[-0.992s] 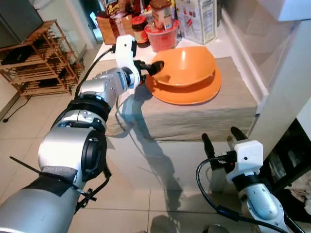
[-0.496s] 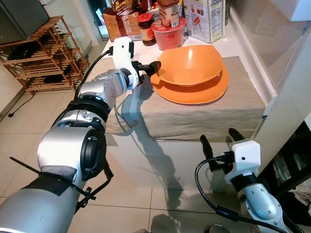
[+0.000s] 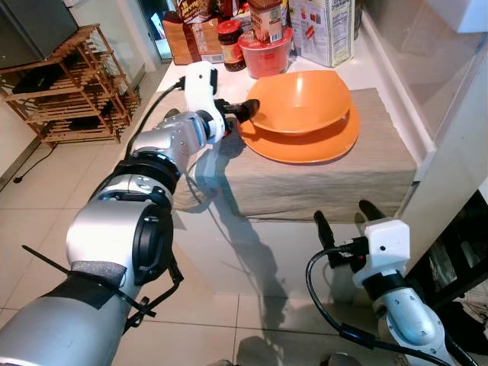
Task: Setting the table
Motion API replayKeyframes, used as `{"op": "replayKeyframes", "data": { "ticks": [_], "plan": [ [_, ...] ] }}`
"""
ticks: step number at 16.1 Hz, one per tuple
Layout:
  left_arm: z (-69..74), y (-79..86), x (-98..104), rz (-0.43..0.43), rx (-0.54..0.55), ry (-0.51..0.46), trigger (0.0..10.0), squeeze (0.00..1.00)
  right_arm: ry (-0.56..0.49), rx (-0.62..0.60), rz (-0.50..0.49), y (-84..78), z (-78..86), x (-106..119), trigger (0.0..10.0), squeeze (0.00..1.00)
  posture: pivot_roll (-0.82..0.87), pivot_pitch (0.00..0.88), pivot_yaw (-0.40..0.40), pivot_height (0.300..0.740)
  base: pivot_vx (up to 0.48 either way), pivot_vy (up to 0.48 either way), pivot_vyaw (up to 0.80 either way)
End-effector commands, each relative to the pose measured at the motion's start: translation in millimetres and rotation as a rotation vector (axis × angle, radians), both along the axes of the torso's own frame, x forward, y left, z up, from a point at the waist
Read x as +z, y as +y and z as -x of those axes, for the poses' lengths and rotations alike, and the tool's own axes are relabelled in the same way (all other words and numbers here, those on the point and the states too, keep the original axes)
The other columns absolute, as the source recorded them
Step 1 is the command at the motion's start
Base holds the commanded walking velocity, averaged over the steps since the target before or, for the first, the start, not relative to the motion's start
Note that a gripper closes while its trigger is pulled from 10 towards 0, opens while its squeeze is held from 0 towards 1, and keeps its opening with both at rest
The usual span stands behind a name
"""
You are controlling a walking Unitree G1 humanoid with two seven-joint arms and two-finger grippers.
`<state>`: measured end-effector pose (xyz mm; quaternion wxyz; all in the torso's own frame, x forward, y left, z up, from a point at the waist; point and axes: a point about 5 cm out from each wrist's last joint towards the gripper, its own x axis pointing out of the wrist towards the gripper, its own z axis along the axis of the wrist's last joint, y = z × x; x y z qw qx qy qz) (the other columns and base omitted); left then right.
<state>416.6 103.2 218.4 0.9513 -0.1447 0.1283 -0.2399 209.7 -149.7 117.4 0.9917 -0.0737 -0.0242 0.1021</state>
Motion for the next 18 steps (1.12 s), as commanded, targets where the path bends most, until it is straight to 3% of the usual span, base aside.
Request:
{"op": "replayKeyframes", "data": {
  "ticks": [1, 18],
  "plan": [
    [-0.1, 7.2, -4, -0.008, 0.027, 0.014, 10.0, 0.00, 0.008, 0.019, -0.001, 4.8, 1.9, 0, 10.0, 0.00, -0.21, 0.053, 0.201, 0.740, 0.000, 0.000, 0.00],
    [0.9, -12.0, 1, 0.031, -0.022, 0.016, 10.0, 0.00, 0.023, 0.018, -0.003, 6.2, 2.5, -1, 10.0, 0.00, -0.21, 0.067, 0.205, 0.740, 0.000, 0.000, 0.00]
  ]
}}
